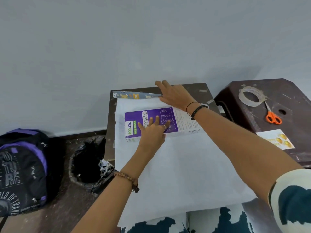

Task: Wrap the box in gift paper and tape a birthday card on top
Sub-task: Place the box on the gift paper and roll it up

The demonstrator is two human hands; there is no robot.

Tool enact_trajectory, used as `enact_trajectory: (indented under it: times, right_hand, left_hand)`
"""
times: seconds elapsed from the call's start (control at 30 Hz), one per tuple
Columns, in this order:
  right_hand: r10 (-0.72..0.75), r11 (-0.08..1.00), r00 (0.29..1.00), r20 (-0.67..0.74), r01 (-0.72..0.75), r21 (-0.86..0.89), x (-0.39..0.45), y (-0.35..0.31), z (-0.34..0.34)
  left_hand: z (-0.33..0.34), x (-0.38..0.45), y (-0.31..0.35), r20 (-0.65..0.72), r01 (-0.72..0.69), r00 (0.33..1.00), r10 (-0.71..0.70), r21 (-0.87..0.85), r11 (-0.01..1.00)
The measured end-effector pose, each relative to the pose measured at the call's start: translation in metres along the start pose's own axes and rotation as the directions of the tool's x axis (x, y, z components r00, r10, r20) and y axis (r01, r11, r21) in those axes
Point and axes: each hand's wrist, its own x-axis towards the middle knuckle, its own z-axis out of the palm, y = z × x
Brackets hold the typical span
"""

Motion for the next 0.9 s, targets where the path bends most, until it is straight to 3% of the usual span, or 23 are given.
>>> enact_trajectory:
  times: [0.13,0.2,0.27,0.37,0.47,0.53,0.63,0.73,0.9]
  right_hand:
    - [-0.092,0.996,0.980,0.178,0.087,0.035,-0.006,0.001,-0.021]
    - [-0.159,0.987,0.970,0.183,0.150,0.059,-0.009,-0.003,-0.028]
    - [-0.146,0.987,0.979,0.145,0.153,-0.040,-0.010,-0.006,-0.032]
    - [0.095,0.989,0.991,0.096,-0.084,-0.120,-0.016,-0.019,-0.041]
    - [0.321,0.946,0.945,0.059,-0.323,0.030,-0.029,-0.037,-0.041]
    - [0.363,0.917,0.927,0.093,-0.373,0.138,-0.040,-0.046,-0.041]
    - [0.309,0.920,0.934,0.178,-0.341,0.192,-0.053,-0.051,-0.045]
    - [0.293,0.946,0.942,0.163,-0.311,0.097,-0.059,-0.053,-0.042]
    - [0.260,0.938,0.964,0.048,-0.241,-0.251,-0.064,-0.055,-0.031]
  left_hand:
    - [0.000,-0.001,0.000,0.004,-0.008,1.000,0.008,0.015,1.000]
    - [-0.001,-0.001,0.000,0.005,-0.004,1.000,0.004,0.006,1.000]
    - [-0.003,0.000,0.001,0.011,-0.002,1.000,0.002,0.009,1.000]
    - [-0.007,0.002,0.002,0.028,-0.003,1.000,0.002,0.023,1.000]
    - [-0.006,0.002,0.002,0.046,0.020,0.999,-0.020,-0.003,1.000]
    - [-0.004,-0.001,0.004,0.035,0.025,0.999,-0.025,-0.010,1.000]
    - [0.000,-0.006,0.006,0.008,0.026,1.000,-0.025,-0.017,1.000]
    - [0.006,-0.012,0.007,-0.050,0.035,0.998,-0.036,-0.024,0.999]
    - [0.021,-0.026,0.017,-0.096,0.062,0.993,-0.063,-0.009,0.998]
